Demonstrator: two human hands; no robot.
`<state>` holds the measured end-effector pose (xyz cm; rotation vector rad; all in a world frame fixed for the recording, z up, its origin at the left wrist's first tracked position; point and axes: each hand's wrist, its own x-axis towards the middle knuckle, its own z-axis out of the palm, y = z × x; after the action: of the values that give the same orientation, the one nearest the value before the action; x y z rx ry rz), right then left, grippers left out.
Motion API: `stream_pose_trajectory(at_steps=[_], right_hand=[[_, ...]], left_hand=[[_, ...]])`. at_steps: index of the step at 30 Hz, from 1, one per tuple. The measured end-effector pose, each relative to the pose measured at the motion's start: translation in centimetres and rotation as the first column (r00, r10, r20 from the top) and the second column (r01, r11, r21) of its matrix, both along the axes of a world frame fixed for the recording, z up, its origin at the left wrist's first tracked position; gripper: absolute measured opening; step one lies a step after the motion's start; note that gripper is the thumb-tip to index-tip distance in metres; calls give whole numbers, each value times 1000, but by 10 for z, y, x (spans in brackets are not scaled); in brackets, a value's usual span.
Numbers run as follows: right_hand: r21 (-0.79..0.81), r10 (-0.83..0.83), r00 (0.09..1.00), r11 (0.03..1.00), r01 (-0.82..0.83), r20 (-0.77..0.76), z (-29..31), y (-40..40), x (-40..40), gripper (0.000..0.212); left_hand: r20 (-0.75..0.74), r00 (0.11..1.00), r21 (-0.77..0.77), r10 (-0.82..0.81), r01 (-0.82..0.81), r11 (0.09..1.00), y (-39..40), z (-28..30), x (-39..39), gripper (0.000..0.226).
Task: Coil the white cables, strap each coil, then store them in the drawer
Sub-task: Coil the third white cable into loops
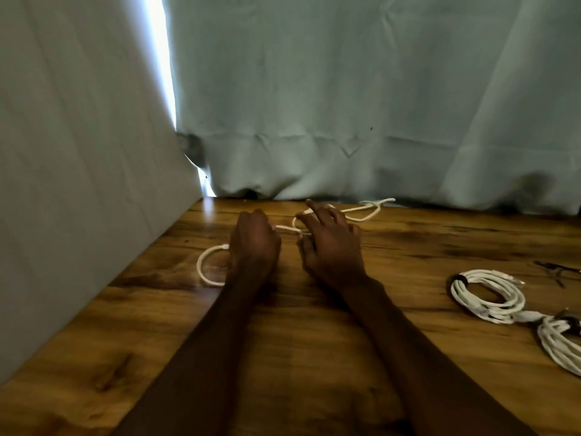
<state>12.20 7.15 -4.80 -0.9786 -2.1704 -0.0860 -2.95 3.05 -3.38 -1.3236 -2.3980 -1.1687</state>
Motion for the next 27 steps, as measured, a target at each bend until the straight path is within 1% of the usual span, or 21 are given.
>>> stream_pose_trajectory(at_steps=[1, 3, 4, 5, 7, 9, 10, 11, 12, 13, 14, 15, 16, 17, 18, 20, 22, 24, 25, 26, 27], right_hand=[[29, -12, 1000, 1000, 12, 4, 2, -1, -1, 40], [41, -10, 999, 999, 12, -39, 6, -2, 0, 30], [41, 4, 996, 999, -1, -89, 8, 0, 2, 26], [30, 24, 985, 999, -19, -169, 10, 2, 5, 24], [-55, 18, 897, 997, -47, -441, 16, 6, 10, 20], [-184, -72, 703, 979, -85, -707, 26, 7, 15, 17], [-234, -137, 618, 969, -78, -774, 29, 7, 17, 16], [-275, -210, 584, 961, -24, -784, 31, 9, 20, 14], [-302, -280, 603, 951, 67, -747, 32, 9, 23, 11], [-301, -342, 667, 936, 182, -662, 32, 10, 26, 12], [-259, -367, 753, 929, 265, -546, 31, 9, 28, 24], [-196, -339, 842, 940, 280, -420, 29, 7, 29, 43], [-128, -273, 908, 961, 244, -319, 27, 6, 28, 62], [-68, -194, 951, 981, 182, -242, 25, 5, 25, 71], [-18, -102, 977, 995, 101, -188, 24, 4, 21, 69], [24, 59, 987, 998, -56, -150, 21, 5, 13, 43], [4, 184, 955, 982, -188, -233, 20, 2, 10, 26], [-32, 247, 877, 958, -285, -413, 23, 2, 12, 18], [-62, 223, 834, 954, -293, -504, 25, 0, 13, 18], [-90, 178, 802, 957, -276, -571, 29, 0, 15, 18], [-116, 117, 795, 966, -230, -596, 31, -1, 16, 20]], left_hand=[[3, 997, 124, -83, 82, 989, -2, 4, 6, 12], [44, 964, 382, -262, 226, 896, -8, 16, 19, 7], [71, 932, 457, -355, 285, 842, -11, 22, 26, 7], [89, 903, 478, -420, 331, 814, -13, 24, 30, 9], [71, 886, 408, -457, 393, 824, -17, 21, 30, 17], [0, 907, 274, -420, 404, 873, -20, 13, 21, 16], [-42, 916, 198, -400, 400, 895, -23, 10, 15, 10], [-77, 920, 131, -385, 392, 910, -24, 8, 12, 6], [-87, 920, 85, -382, 389, 917, -25, 8, 10, 5], [-71, 914, 67, -399, 403, 913, -26, 9, 10, 5], [-47, 900, 70, -434, 437, 897, -26, 10, 12, 6], [-39, 878, 83, -477, 478, 874, -25, 10, 14, 11], [-46, 856, 105, -515, 517, 850, -24, 10, 16, 16], [-47, 840, 127, -540, 542, 831, -22, 11, 16, 20], [-39, 823, 163, -566, 564, 809, -21, 12, 16, 21], [22, 786, 288, -618, 586, 757, -21, 16, 18, 21], [177, 702, 450, -690, 565, 691, -25, 24, 23, 25], [306, 604, 597, -736, 480, 642, -31, 35, 27, 30], [374, 517, 675, -770, 418, 608, -33, 40, 24, 28], [440, 368, 753, -819, 346, 560, -35, 44, 20, 26], [473, 178, 816, -863, 279, 506, -36, 47, 15, 26]])
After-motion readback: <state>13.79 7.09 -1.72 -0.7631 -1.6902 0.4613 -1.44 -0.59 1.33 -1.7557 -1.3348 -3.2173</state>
